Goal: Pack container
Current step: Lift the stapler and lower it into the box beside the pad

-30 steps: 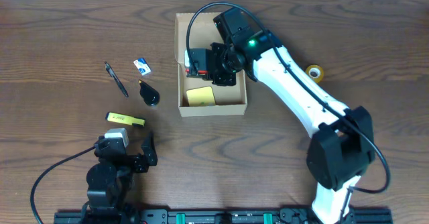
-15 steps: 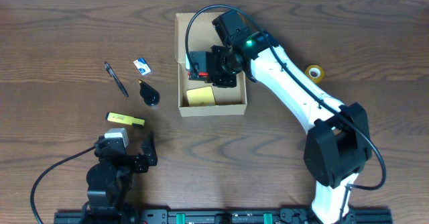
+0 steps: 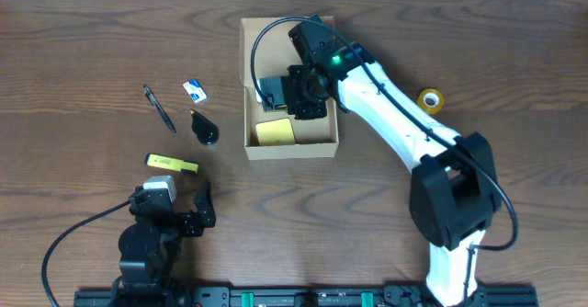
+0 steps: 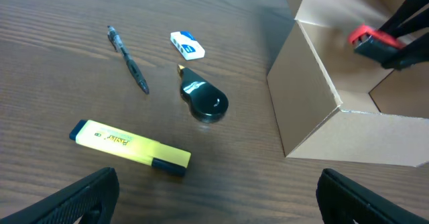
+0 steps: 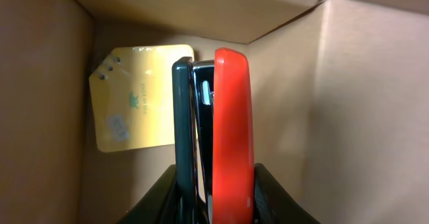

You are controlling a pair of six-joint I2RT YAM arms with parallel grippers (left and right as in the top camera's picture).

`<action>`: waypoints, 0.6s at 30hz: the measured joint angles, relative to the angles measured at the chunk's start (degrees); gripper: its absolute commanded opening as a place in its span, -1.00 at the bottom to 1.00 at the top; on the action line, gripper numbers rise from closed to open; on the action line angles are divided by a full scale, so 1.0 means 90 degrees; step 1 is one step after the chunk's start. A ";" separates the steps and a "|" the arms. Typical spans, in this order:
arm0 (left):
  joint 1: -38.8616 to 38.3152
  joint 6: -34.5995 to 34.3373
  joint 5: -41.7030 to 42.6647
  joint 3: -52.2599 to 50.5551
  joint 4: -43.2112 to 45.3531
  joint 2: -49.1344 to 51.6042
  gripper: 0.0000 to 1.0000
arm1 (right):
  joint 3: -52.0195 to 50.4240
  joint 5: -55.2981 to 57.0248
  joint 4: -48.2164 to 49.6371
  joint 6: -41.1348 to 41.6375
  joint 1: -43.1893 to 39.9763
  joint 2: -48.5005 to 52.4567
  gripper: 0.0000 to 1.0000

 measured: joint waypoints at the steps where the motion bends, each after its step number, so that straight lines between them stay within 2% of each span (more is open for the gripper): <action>1: 0.0000 0.0000 0.0000 0.0000 0.0000 0.0000 0.91 | 0.0000 -0.0017 0.0000 -0.0002 0.0000 0.0034 -0.98; 18: 0.0000 0.0000 0.0000 0.0000 0.0000 0.0000 0.91 | -0.0007 -0.0112 0.0702 -0.0049 0.0075 0.0629 -0.97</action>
